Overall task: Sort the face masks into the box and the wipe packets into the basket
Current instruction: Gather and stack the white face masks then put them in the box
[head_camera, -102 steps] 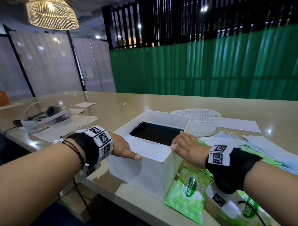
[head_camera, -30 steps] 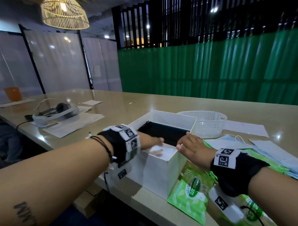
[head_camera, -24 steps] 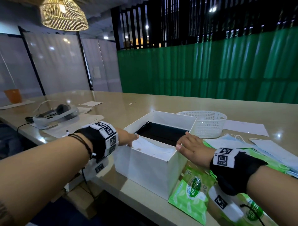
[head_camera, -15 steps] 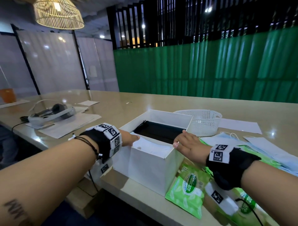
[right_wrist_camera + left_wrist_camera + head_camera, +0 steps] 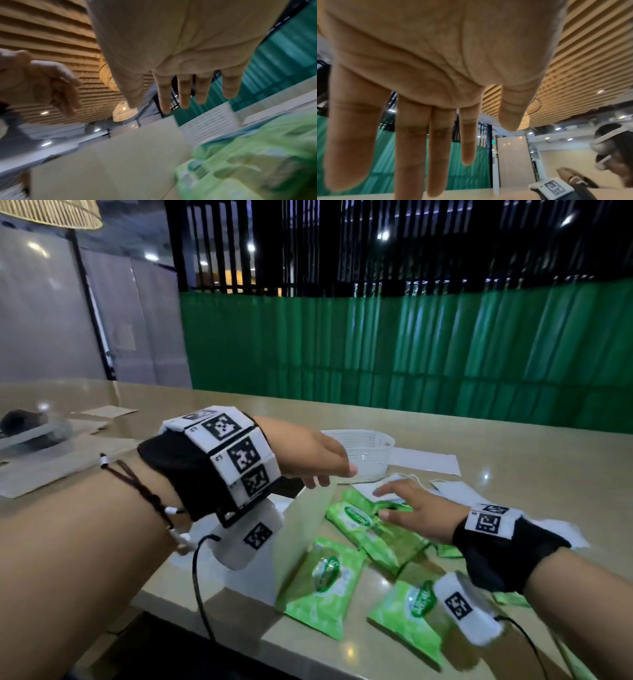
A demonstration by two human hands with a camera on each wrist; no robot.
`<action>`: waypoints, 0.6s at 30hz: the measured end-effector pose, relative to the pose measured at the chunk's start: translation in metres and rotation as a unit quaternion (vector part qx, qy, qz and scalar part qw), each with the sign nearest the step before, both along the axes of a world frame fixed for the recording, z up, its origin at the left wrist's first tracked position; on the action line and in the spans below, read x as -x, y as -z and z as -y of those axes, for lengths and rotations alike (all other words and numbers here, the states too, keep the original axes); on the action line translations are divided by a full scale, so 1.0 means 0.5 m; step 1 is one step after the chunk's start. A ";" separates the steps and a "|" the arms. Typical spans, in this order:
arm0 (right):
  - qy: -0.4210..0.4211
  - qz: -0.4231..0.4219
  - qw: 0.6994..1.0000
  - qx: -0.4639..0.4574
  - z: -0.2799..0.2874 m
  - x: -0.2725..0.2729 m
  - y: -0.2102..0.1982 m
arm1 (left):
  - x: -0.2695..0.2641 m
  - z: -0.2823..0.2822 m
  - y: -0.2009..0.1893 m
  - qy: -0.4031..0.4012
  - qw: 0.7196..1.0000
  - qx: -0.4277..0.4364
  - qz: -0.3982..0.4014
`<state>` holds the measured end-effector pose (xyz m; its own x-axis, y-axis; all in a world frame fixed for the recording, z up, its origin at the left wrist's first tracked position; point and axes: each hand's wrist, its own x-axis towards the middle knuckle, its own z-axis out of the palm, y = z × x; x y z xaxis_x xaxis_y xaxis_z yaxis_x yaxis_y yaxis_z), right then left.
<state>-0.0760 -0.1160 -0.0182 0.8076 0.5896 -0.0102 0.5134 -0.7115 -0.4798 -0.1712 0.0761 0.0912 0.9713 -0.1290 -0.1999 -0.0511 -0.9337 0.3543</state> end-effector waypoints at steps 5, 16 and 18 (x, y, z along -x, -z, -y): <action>0.147 -0.048 0.987 0.050 0.217 -0.022 -0.034 | -0.052 0.104 0.012 0.070 0.993 0.084 0.035; 0.328 -0.104 0.922 0.180 0.467 -0.067 -0.042 | -0.221 0.295 0.197 -0.048 0.942 0.303 -0.138; 0.326 -0.094 0.916 0.213 0.469 -0.082 -0.038 | -0.236 0.334 0.231 -0.104 0.911 0.364 -0.163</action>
<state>-0.0351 -0.3502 0.0008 0.9475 -0.1073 -0.3013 -0.1505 -0.9808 -0.1242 -0.0531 -0.0911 -0.0241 0.8942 -0.1625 -0.4172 0.3193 -0.4217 0.8487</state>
